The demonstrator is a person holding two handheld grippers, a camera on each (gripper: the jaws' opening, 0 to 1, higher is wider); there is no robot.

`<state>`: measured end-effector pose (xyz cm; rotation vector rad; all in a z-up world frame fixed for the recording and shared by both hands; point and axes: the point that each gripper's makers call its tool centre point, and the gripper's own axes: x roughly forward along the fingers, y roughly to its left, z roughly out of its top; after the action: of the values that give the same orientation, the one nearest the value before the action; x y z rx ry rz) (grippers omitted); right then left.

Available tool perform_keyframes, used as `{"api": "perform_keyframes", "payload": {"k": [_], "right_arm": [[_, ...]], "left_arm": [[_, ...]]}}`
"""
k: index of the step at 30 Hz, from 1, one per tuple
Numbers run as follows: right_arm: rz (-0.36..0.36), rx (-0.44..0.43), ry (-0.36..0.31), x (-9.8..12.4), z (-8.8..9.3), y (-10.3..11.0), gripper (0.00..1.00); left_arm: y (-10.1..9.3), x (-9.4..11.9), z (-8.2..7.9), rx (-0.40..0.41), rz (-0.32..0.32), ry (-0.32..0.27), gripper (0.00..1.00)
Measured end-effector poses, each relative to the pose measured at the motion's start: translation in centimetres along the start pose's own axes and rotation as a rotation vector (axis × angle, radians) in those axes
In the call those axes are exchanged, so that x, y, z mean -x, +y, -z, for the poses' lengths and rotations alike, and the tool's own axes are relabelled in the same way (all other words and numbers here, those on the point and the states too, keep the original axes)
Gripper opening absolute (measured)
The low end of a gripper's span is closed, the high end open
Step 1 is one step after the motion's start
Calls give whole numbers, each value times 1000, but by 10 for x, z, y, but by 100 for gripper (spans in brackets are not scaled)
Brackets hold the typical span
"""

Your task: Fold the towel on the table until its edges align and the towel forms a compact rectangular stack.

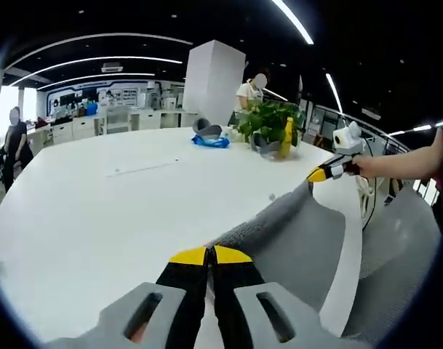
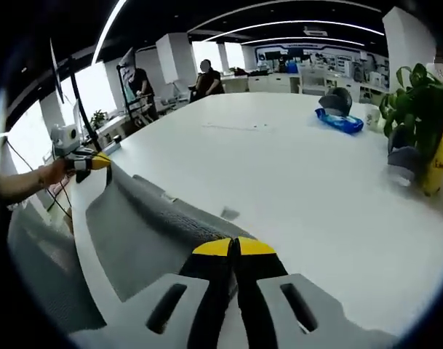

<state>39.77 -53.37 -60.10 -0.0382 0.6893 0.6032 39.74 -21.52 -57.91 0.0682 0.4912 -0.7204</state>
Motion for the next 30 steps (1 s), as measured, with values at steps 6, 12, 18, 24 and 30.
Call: {"api": "perform_keyframes", "payload": {"k": [6,12,18,24,30], "right_arm": [[13,35,34,-14,1,-2,0],[26,76,84,-26,10,-4,0],[81,140,111,-36,18,-11,0],[192,402,162,-39,20,-17,0],[245,464,187,-35,20,-21,4]], "left_arm": [[9,-10,15,53,-10,43,1],[12,-19,22,3,-26,96,1],[17,-29,33,-155,-41,154,2],[30,-32,47,-259,-120,205,14],[42,-22,52,-231,-179,234,17]]}}
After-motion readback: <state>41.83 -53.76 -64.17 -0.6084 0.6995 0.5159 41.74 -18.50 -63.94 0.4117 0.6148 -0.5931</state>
